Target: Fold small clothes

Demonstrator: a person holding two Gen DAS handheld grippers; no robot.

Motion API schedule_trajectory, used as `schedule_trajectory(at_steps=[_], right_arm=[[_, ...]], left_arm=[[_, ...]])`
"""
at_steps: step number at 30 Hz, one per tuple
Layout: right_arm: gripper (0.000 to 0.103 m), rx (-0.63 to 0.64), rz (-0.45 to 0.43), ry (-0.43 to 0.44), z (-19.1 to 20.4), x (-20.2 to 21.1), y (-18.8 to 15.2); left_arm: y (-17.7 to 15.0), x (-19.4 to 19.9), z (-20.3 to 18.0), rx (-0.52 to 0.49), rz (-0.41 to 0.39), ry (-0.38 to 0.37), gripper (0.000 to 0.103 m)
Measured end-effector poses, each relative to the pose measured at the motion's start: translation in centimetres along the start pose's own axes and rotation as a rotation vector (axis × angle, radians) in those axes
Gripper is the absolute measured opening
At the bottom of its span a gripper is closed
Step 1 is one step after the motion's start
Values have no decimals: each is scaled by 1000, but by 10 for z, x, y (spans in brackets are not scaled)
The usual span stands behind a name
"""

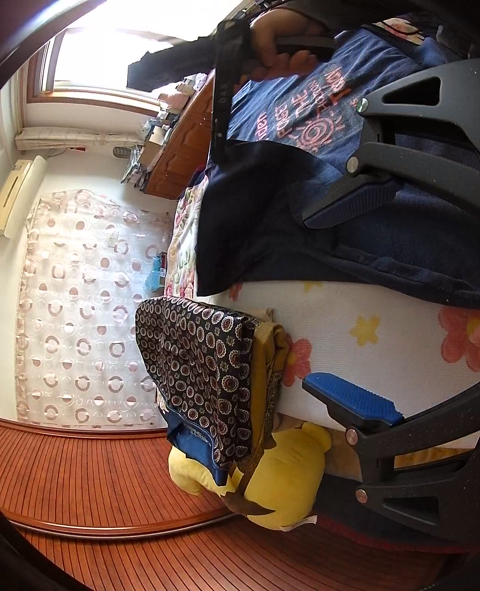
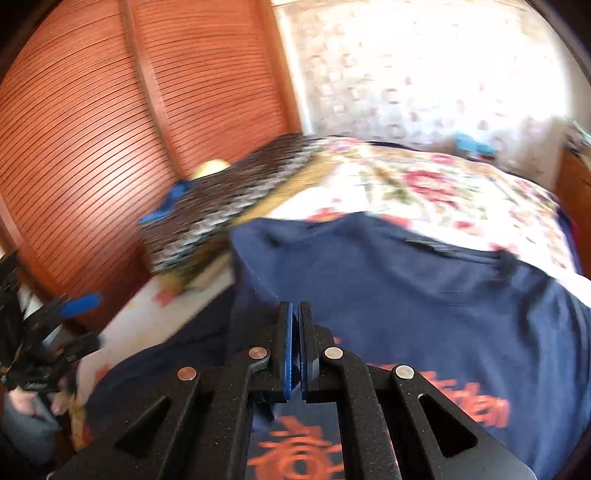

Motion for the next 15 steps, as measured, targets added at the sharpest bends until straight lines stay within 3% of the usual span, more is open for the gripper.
schedule_trajectory(at_steps=[6,7,10,15], right_arm=[[3,-59,15,-225,-43,-8,-7],[9,-67,17,-241,-46,-8,-10],[20,-92,17,-216,-42,-6,-15],[25,-5,6,-154,-19,3,-28]], left_arm=[[-3,-6,-5,-9,19,-6,81],[-3,-7,-6,-11,25,-5,81],[-5,-9,-8,-15,32,-6,81],[-3,-8,-10,-21,35,-7,81]])
Point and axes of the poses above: each gripper's, at about its wrist camera, not at the fingertips, and x roughly against the way its jaws point, z to its left, y to its top, the point moved 4 cm from there along -x, roughly the way its jaws point, and after that the axes turned 8 degrees about -x, right-handed, at the moved point
